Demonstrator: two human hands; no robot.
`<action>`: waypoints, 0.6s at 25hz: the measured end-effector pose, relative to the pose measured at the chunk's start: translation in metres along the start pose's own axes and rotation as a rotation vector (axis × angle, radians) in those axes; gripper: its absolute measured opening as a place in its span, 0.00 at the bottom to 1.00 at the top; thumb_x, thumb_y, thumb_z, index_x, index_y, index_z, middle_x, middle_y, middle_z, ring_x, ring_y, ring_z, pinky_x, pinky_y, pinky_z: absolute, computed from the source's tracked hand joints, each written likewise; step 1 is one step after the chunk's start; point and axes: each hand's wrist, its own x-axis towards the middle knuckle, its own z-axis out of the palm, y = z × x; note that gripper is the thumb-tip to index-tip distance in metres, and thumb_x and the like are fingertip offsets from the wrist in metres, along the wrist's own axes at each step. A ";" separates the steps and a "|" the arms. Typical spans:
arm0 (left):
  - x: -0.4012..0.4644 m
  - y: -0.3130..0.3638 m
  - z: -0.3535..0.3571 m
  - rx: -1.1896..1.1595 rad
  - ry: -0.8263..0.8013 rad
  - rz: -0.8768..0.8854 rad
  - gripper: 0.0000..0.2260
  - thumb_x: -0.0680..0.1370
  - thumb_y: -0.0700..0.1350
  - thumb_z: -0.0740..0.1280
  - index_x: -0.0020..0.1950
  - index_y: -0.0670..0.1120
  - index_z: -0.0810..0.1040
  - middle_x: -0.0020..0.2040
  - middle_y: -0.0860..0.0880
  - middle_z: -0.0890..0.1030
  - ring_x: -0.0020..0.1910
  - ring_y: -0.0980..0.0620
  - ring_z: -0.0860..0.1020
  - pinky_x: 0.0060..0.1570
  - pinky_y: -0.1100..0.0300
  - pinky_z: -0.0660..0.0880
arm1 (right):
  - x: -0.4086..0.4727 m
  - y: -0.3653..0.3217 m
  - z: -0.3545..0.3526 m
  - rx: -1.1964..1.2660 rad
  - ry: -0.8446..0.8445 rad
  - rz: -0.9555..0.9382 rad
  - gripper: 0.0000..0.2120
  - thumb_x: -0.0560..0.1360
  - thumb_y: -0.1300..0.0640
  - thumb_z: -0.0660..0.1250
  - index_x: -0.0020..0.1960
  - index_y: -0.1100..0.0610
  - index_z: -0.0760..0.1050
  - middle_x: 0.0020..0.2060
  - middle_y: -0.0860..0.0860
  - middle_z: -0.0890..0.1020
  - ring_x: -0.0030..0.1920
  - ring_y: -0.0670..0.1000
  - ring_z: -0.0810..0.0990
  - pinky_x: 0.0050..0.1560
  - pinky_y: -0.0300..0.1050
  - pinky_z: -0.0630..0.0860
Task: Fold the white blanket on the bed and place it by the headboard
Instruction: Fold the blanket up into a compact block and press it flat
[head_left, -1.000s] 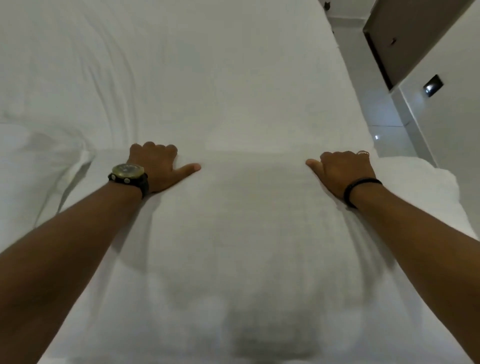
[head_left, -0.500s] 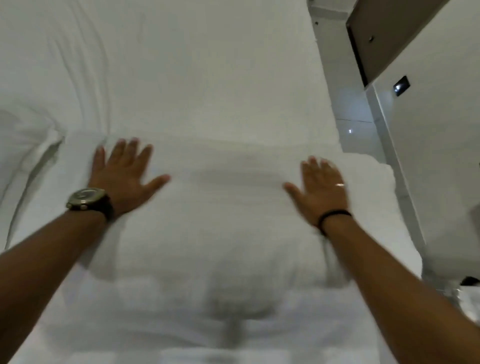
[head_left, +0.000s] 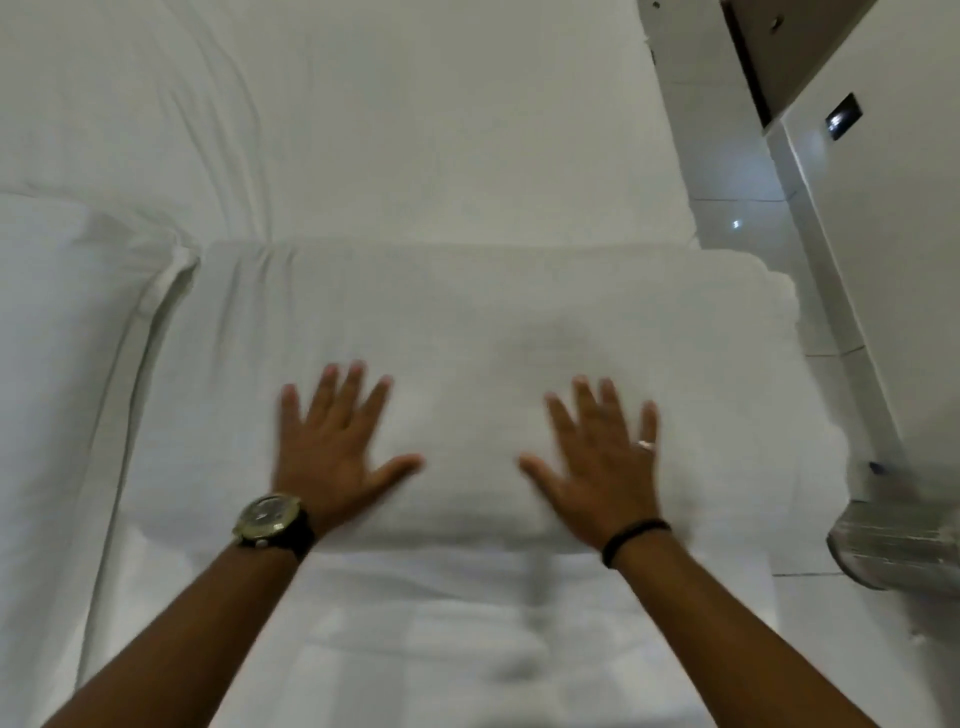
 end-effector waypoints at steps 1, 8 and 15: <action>-0.015 -0.025 0.006 0.026 -0.007 -0.041 0.43 0.69 0.76 0.47 0.78 0.54 0.54 0.79 0.47 0.54 0.78 0.44 0.51 0.71 0.37 0.46 | -0.019 0.023 0.011 -0.049 -0.003 0.004 0.37 0.75 0.31 0.51 0.74 0.54 0.64 0.76 0.57 0.61 0.76 0.60 0.57 0.72 0.67 0.49; -0.048 -0.071 0.013 0.019 -0.053 -0.147 0.48 0.68 0.77 0.46 0.79 0.49 0.48 0.80 0.44 0.48 0.78 0.43 0.45 0.72 0.39 0.41 | -0.073 0.078 0.013 -0.123 0.058 0.196 0.39 0.76 0.32 0.49 0.77 0.57 0.55 0.78 0.58 0.53 0.77 0.62 0.50 0.73 0.68 0.48; -0.047 0.021 0.032 0.025 0.009 0.236 0.49 0.65 0.79 0.54 0.78 0.51 0.56 0.79 0.43 0.53 0.78 0.40 0.50 0.70 0.30 0.47 | -0.044 -0.042 0.029 0.009 0.038 -0.024 0.38 0.75 0.31 0.51 0.78 0.50 0.55 0.77 0.57 0.56 0.77 0.59 0.50 0.71 0.71 0.45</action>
